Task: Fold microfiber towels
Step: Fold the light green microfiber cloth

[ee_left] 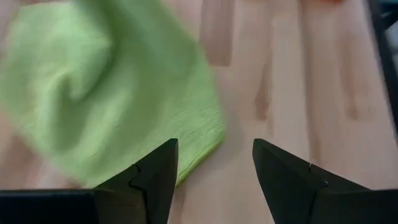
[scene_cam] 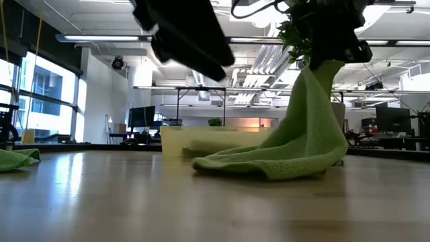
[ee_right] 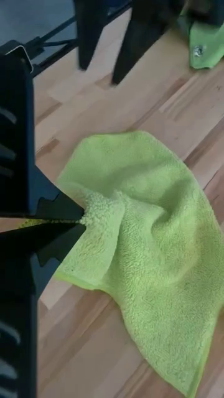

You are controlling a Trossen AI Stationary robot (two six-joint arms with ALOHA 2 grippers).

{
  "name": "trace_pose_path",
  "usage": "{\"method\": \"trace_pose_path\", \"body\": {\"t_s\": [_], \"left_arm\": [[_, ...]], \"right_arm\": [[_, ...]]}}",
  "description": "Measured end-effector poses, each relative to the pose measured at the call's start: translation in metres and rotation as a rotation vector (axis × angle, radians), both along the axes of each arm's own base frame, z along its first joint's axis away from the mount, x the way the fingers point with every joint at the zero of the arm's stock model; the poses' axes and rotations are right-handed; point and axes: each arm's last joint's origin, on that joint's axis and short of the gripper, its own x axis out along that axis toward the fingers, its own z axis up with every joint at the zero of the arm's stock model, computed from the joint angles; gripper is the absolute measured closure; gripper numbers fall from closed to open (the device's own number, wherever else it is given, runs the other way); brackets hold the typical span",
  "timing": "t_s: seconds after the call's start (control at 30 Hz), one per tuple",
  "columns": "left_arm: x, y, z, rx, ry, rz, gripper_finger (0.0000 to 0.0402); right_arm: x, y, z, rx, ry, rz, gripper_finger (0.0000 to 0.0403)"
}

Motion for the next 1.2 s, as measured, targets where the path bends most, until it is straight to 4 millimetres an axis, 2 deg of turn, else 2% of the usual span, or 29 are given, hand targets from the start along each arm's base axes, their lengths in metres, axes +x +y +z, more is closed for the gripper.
{"method": "trace_pose_path", "body": {"t_s": [0.17,0.47,0.6,0.8,1.03,1.2], "left_arm": [[0.000,0.009,-0.021,0.003,-0.122,-0.040,0.0204],[-0.009,0.029,-0.045,0.084,-0.059,-0.153,0.0204],[-0.009,0.029,-0.045,0.165,-0.045,-0.258,0.0204],[-0.008,0.028,-0.047,0.213,-0.036,-0.313,0.0204],[-0.003,0.029,-0.075,0.251,0.019,-0.356,0.0204],[0.006,0.027,-0.082,0.248,0.013,-0.367,0.0204]], "right_arm": [[0.001,0.000,-0.002,-0.004,0.010,-0.012,0.0403],[0.014,0.001,-0.018,0.001,0.061,-0.057,0.0403],[0.021,0.002,-0.028,0.023,0.087,-0.059,0.0403],[0.028,-0.001,-0.037,0.033,0.110,-0.095,0.0403],[0.031,-0.006,-0.037,0.030,0.090,-0.110,0.0403],[0.032,-0.006,-0.037,0.029,0.084,-0.111,0.0403]]}}
